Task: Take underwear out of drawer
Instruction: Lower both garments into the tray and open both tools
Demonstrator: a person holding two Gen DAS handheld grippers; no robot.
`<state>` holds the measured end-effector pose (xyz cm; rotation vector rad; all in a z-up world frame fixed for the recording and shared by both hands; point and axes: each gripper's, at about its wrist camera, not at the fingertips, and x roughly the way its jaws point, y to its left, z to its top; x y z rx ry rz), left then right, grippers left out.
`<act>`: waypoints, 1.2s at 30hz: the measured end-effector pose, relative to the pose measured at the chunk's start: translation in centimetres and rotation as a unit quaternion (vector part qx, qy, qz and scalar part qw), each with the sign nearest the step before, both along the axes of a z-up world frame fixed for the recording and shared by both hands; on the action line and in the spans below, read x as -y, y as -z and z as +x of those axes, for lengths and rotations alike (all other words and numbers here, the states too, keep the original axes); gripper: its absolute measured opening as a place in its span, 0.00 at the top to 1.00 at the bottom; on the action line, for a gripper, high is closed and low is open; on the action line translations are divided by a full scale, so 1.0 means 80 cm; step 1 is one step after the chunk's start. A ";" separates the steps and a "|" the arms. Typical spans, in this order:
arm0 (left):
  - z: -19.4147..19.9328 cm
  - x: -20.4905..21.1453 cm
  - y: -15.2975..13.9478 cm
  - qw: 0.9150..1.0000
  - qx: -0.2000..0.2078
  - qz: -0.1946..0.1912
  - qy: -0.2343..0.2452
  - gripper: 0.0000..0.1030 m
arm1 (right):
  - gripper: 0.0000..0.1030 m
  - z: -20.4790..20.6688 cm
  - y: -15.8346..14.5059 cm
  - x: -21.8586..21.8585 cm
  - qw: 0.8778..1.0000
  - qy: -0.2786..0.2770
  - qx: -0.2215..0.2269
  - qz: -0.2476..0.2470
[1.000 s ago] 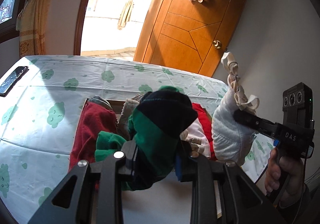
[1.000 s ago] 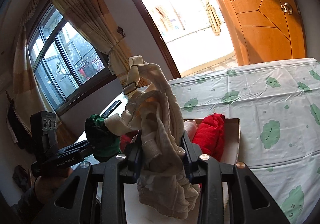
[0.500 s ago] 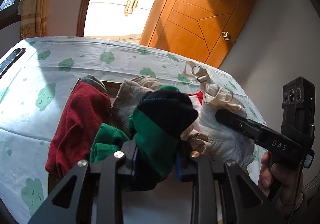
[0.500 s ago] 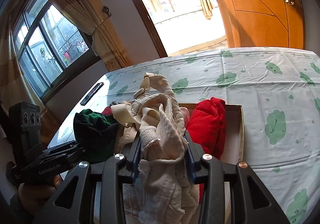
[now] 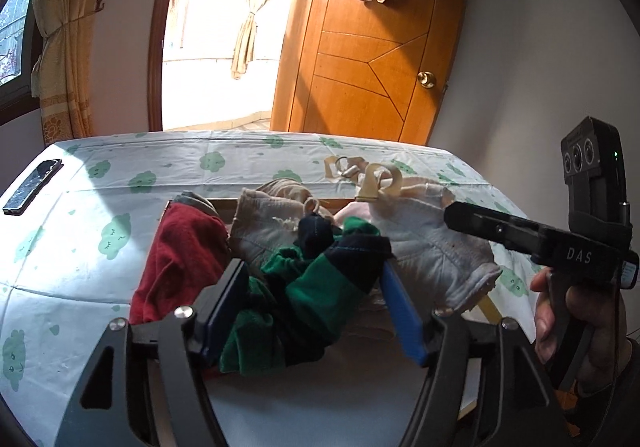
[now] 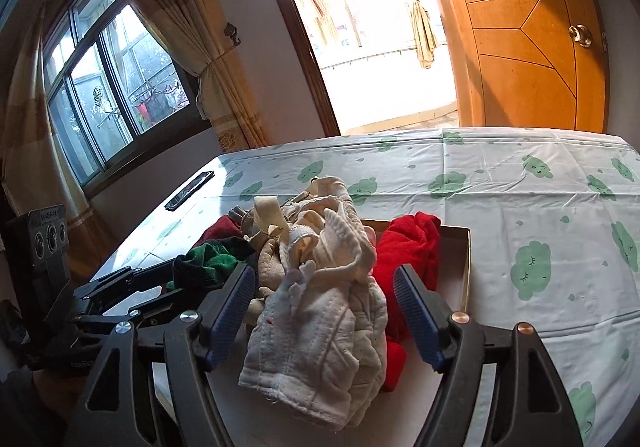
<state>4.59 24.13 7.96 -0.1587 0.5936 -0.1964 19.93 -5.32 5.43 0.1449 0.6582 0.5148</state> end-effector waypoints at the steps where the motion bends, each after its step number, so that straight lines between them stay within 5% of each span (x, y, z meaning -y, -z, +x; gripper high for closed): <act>1: -0.004 0.000 -0.001 1.000 0.004 0.000 0.001 0.33 | 0.26 -0.004 -0.002 0.004 1.000 0.002 0.004 0.008; 18: -0.049 0.021 0.011 1.000 0.014 0.017 0.019 0.32 | 0.23 -0.077 0.009 0.040 0.998 0.007 0.039 0.043; 36: -0.075 0.025 0.030 1.000 0.011 0.018 0.016 0.30 | 0.23 -0.122 0.026 0.029 0.998 0.003 0.069 -0.010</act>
